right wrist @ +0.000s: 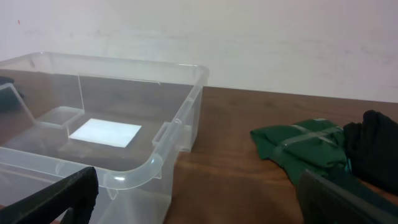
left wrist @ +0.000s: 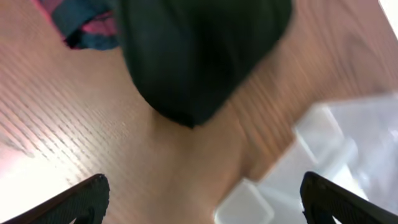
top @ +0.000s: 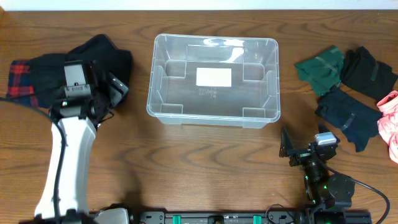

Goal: Pack container
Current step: 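Reach the left gripper to the black garment and grasp it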

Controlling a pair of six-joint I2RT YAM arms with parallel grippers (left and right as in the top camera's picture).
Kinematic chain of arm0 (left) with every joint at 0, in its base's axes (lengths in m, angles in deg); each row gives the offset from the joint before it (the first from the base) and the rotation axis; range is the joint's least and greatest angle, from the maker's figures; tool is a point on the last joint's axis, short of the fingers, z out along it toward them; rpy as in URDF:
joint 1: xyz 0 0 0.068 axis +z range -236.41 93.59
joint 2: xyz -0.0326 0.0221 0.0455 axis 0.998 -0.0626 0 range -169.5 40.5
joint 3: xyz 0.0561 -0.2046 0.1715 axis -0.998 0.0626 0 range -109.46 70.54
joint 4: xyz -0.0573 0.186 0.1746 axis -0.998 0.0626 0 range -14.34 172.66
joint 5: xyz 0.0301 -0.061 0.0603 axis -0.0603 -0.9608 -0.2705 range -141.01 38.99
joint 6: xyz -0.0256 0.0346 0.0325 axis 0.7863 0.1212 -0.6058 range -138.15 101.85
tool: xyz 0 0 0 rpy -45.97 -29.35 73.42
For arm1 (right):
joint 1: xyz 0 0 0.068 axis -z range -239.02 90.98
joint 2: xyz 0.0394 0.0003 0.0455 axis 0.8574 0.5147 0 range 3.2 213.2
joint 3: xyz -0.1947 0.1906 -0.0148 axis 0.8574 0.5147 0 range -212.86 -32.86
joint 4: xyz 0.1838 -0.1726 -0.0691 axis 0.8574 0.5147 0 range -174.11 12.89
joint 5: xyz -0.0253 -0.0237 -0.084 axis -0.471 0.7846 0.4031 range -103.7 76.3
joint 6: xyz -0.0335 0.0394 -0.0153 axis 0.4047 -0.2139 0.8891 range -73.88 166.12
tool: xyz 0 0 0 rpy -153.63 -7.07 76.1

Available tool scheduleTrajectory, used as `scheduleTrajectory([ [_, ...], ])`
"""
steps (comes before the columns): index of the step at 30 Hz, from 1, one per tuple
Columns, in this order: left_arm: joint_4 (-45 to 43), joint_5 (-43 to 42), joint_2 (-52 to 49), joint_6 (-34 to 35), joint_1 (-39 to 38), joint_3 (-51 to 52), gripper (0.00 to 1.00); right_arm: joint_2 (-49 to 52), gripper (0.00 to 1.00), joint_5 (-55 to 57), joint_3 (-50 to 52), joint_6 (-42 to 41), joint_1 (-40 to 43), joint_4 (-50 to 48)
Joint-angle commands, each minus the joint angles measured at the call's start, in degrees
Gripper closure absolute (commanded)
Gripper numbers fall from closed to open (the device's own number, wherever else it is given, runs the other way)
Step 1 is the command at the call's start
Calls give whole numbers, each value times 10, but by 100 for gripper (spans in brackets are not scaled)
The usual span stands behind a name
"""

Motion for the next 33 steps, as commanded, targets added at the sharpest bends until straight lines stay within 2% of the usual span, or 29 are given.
scheduleTrajectory([
  [1, -26, 23, -19, 80, 7, 11, 2, -4, 1, -2, 1, -7, 3, 1],
  [12, -155, 38, -67, 130, 10, 76, 2, -4, 1, -2, 1, -6, 3, 1],
  [23, -350, 38, -79, 134, 37, 188, 2, -4, 1, -2, 1, -7, 3, 1],
  [33, -485, 24, -195, 135, 37, 193, 2, -4, 1, -2, 1, -7, 3, 1],
])
